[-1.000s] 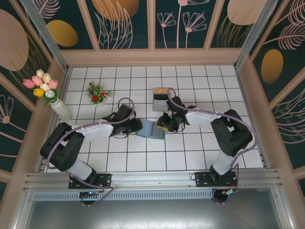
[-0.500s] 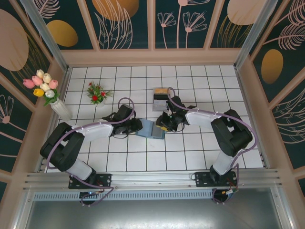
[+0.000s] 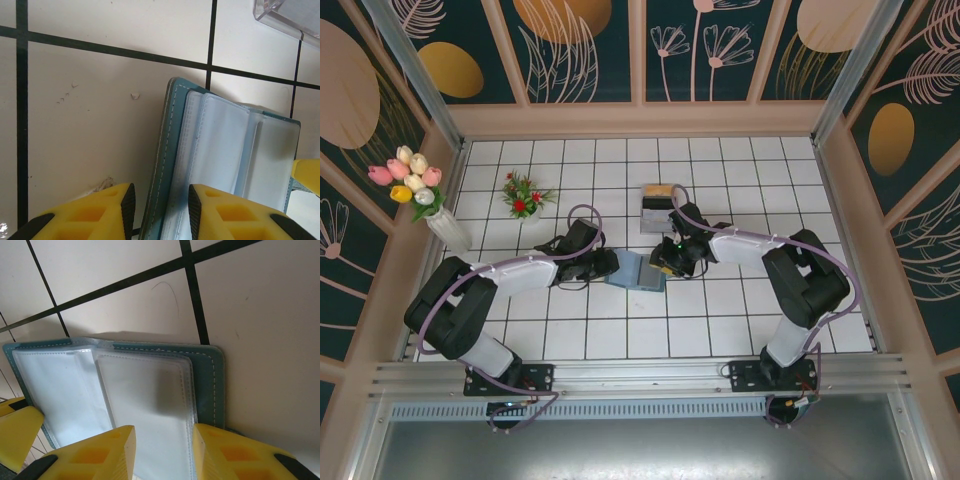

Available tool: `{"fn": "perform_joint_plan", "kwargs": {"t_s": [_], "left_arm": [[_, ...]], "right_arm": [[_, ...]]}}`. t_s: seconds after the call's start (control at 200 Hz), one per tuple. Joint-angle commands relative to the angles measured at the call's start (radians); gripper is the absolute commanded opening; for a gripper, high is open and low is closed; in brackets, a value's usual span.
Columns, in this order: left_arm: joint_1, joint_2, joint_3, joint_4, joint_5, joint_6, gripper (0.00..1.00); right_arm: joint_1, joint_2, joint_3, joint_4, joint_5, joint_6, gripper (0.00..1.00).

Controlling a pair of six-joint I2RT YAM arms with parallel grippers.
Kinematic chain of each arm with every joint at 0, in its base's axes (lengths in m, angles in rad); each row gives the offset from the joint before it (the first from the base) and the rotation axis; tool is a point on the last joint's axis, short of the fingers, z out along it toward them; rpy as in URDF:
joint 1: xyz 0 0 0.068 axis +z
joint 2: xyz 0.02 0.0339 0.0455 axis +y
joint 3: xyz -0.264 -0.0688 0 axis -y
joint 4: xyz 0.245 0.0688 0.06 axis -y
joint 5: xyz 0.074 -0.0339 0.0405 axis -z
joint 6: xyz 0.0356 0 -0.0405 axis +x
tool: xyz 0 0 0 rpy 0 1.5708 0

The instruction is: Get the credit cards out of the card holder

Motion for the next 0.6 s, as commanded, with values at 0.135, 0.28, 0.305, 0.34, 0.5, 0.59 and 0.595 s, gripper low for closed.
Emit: {"fn": "perform_joint_plan", "kwargs": {"t_s": [0.135,0.28,0.305,0.34,0.5,0.59,0.595], "left_arm": [[-0.004,0.004,-0.007,0.019,0.011,0.007,0.36],[-0.003,0.007,-0.007,0.022,0.016,0.006,0.36],[-0.004,0.007,-0.009,0.024,0.016,0.006,0.36],[-0.003,0.007,-0.009,0.024,0.018,0.006,0.36],[-0.003,0.011,-0.014,0.032,0.025,0.004,0.34],[-0.004,0.013,-0.019,0.039,0.031,0.001,0.32],[-0.004,0.013,-0.019,0.039,0.031,0.001,0.31]], "right_arm": [[-0.001,0.019,0.003,-0.021,0.001,-0.027,0.37],[0.006,0.042,0.015,-0.03,0.0,-0.036,0.37],[0.007,0.045,0.016,-0.029,0.0,-0.036,0.37],[0.008,0.049,0.02,-0.03,-0.002,-0.037,0.37],[0.009,0.042,0.015,0.018,-0.042,-0.035,0.37],[0.009,0.015,0.006,0.071,-0.075,-0.031,0.37],[0.008,0.013,0.007,0.073,-0.077,-0.031,0.37]]}}
